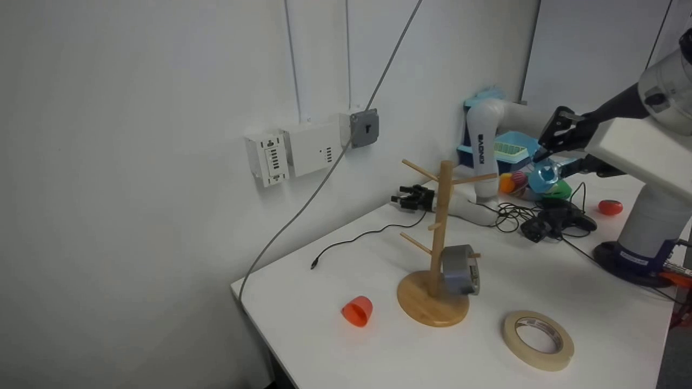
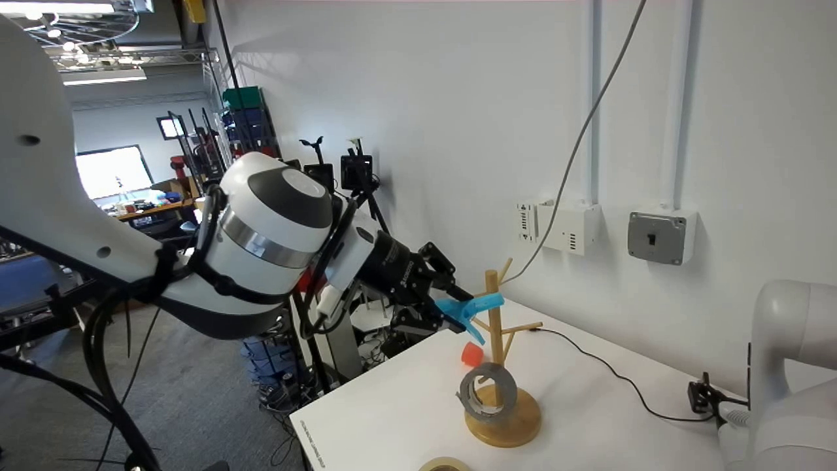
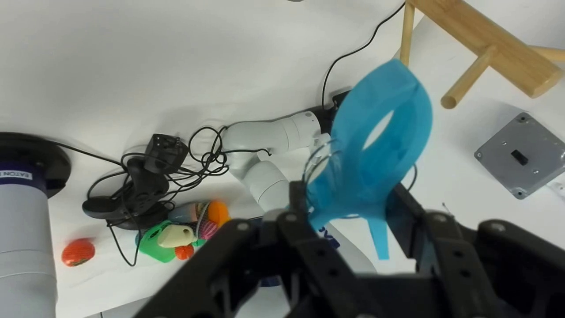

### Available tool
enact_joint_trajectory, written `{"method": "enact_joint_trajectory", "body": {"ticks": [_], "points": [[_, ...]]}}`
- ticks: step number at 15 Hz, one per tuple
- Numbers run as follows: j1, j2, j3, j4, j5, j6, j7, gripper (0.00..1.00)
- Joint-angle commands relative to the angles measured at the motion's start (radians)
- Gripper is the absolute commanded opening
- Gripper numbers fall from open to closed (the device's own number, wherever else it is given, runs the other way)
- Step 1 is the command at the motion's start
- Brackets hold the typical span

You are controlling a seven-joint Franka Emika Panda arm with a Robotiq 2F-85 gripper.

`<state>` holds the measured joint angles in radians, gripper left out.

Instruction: Remove the tape off of the wooden holder then put the dark brown tape on the bottom position of the wooden holder then put the peg on the top position of the wooden holder

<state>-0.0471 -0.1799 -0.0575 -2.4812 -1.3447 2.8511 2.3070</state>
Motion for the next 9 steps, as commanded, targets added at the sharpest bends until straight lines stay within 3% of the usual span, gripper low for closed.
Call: {"method": "enact_joint_trajectory", "body": {"ticks": [1, 2, 7, 8, 9], "points": [[0.0, 0.0, -0.004, 0.0, 0.0, 0.004, -0.001, 0.23], [0.0, 0.0, -0.004, -0.001, 0.0, 0.004, -0.002, 0.48], [0.0, 0.002, -0.002, -0.002, 0.0, 0.003, -0.002, 0.48], [0.003, -0.003, 0.01, 0.003, -0.03, -0.01, 0.04, 0.23], [0.003, -0.014, 0.018, 0.004, -0.04, -0.024, 0.053, 0.23]]}}
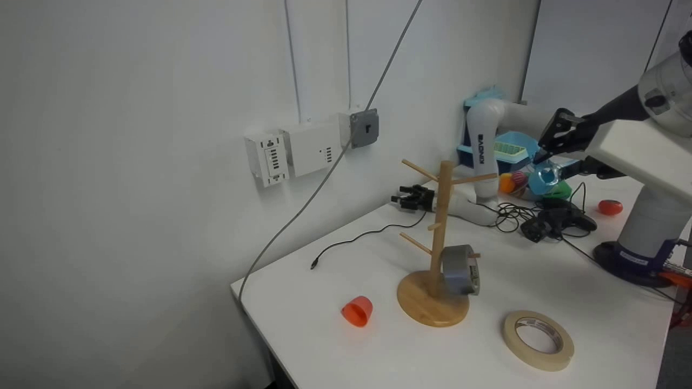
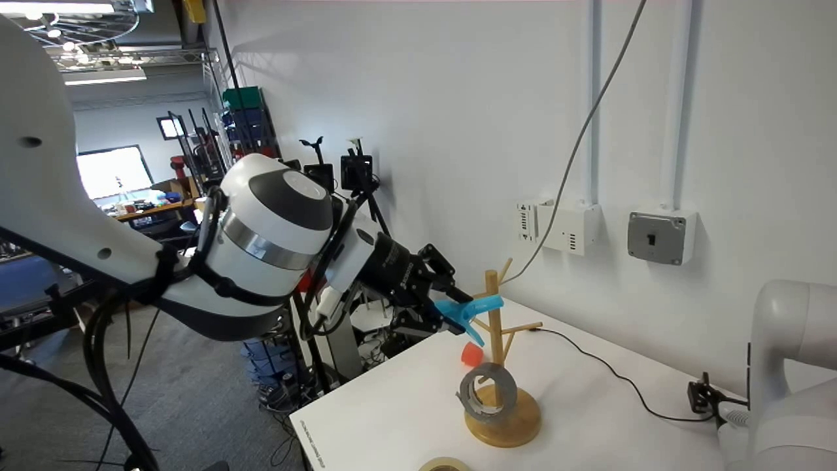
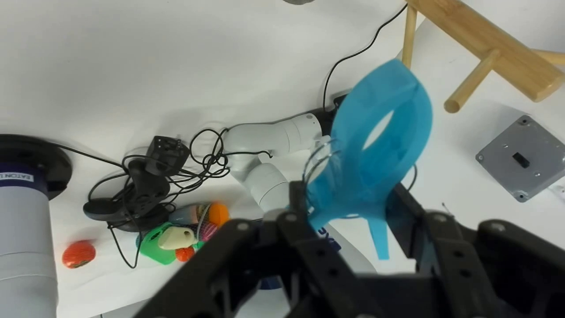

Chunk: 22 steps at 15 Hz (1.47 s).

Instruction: Remove the tape off of the wooden holder then put the dark brown tape on the bottom position of the wooden holder then put the peg on the top position of the wooden holder

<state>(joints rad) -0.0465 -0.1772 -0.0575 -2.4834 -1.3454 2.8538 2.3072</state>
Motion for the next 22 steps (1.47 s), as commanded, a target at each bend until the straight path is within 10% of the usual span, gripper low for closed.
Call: {"method": "enact_joint_trajectory", "body": {"ticks": [1, 22], "points": [[0.003, -0.027, 0.026, 0.006, -0.051, -0.042, 0.064, 0.23], [-0.024, 0.014, 0.064, 0.083, -0.275, -0.166, 0.41, 0.23]]}}
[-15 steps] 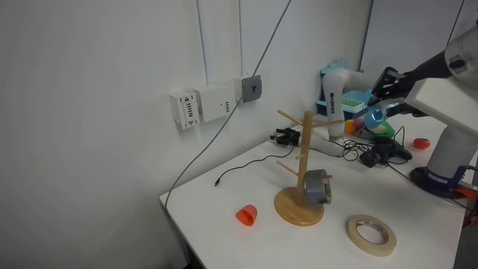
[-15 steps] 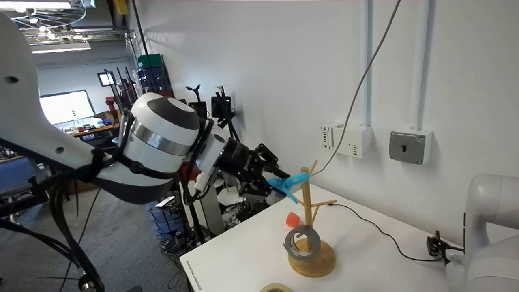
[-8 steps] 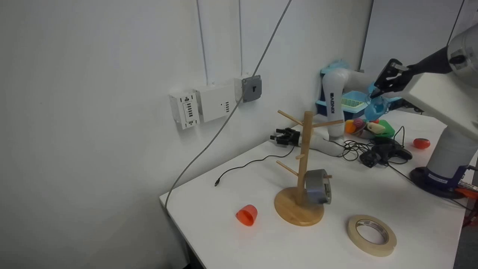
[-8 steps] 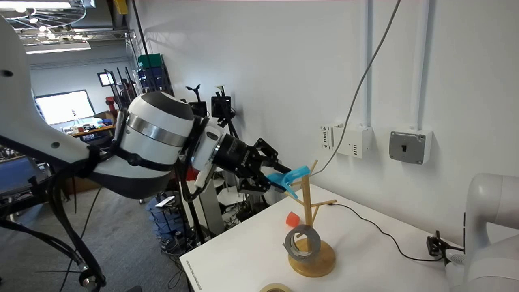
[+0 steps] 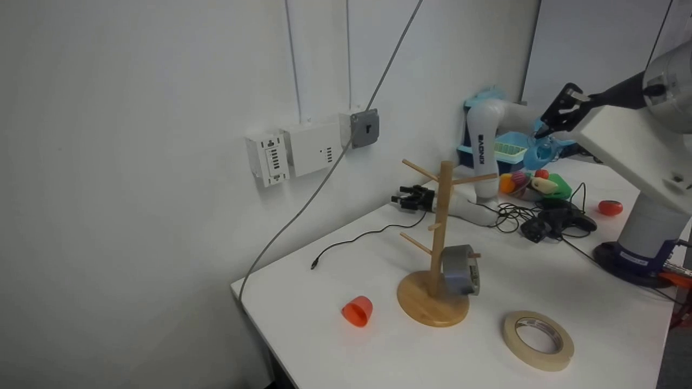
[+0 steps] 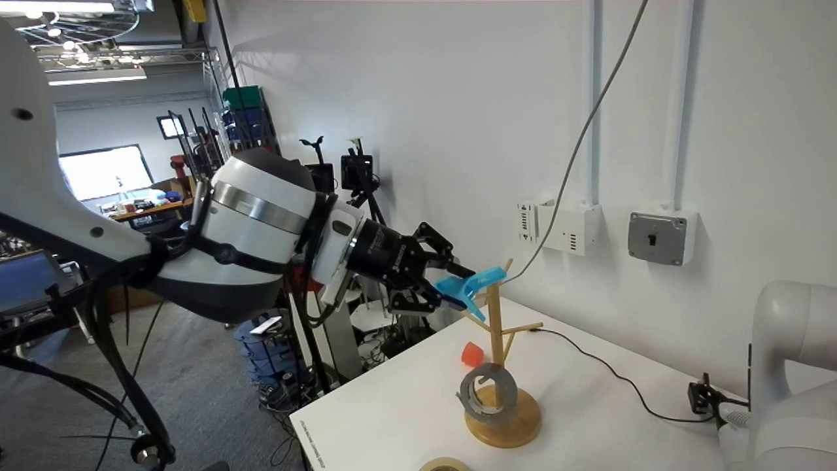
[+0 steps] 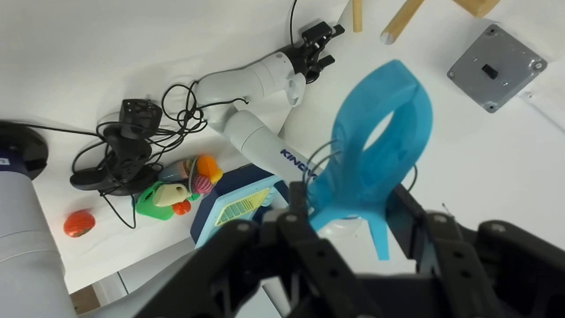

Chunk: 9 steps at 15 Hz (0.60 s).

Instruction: Remove the tape off of the wooden holder then put the dark brown tape on the bottom position of the wooden holder then put the peg on the top position of the wooden holder

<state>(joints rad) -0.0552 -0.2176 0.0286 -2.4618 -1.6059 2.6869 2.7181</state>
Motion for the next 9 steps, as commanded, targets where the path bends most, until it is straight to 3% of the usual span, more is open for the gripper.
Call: {"method": "enact_joint_trajectory", "body": {"ticks": [1, 9], "points": [[-0.021, 0.096, -0.022, 0.075, -0.06, -0.005, 0.044, 0.23], [-0.018, 0.182, -0.048, 0.151, -0.051, 0.024, 0.04, 0.23]]}}
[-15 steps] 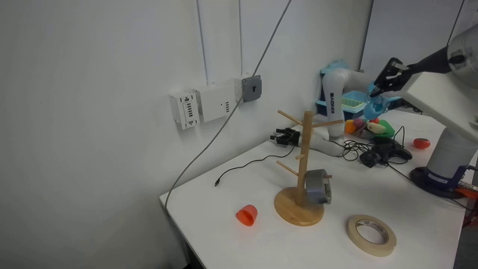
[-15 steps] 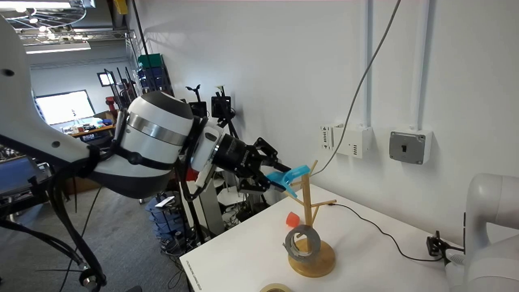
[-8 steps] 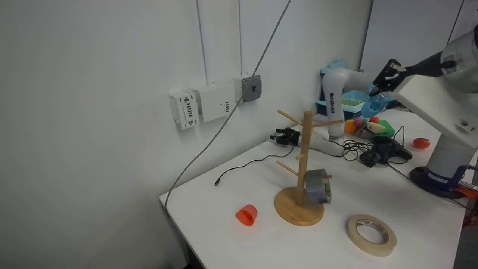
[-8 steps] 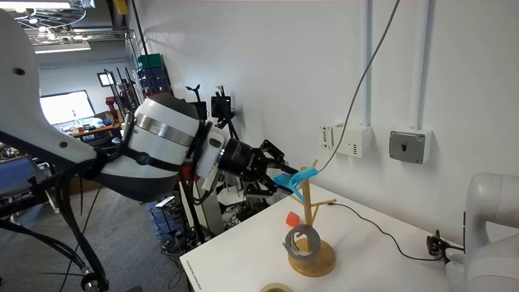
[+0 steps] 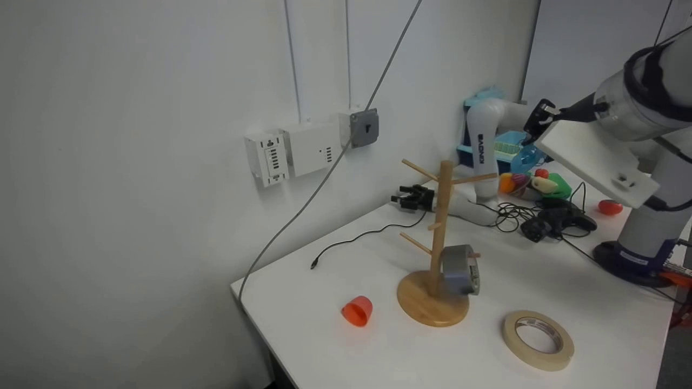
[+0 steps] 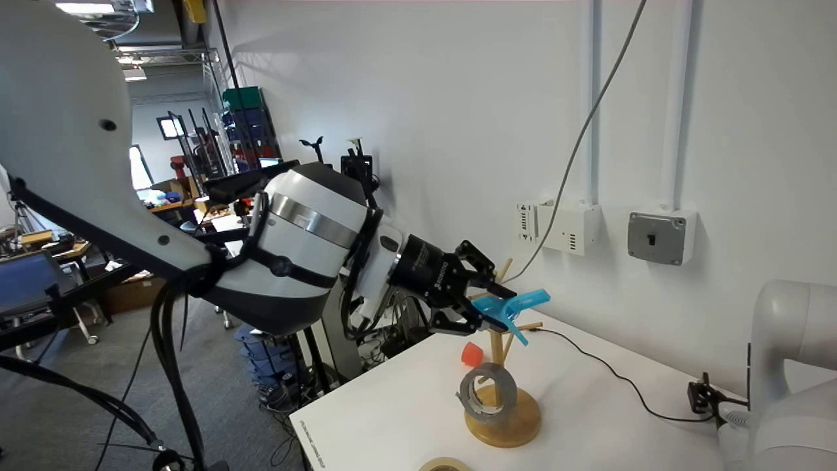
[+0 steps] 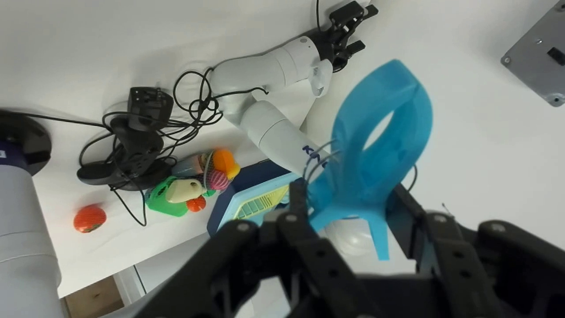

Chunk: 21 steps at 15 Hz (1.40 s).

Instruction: Remove the tape off of the wooden holder then put the dark brown tape on the bottom position of the wooden holder then put the peg on the top position of the wooden holder

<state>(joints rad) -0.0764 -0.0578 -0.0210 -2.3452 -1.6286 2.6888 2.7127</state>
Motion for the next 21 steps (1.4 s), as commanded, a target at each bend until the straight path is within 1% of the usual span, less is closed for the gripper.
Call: {"method": "enact_joint_trajectory", "body": {"ticks": [1, 6, 18, 21], "points": [[0.004, 0.021, 0.003, 0.038, -0.027, 0.027, 0.045, 0.23], [0.004, -0.001, 0.008, 0.035, -0.027, 0.056, 0.045, 0.23], [0.011, -0.01, 0.018, 0.024, -0.014, 0.119, 0.045, 0.23], [0.013, 0.003, 0.02, 0.025, -0.014, 0.119, 0.045, 0.23]]}}
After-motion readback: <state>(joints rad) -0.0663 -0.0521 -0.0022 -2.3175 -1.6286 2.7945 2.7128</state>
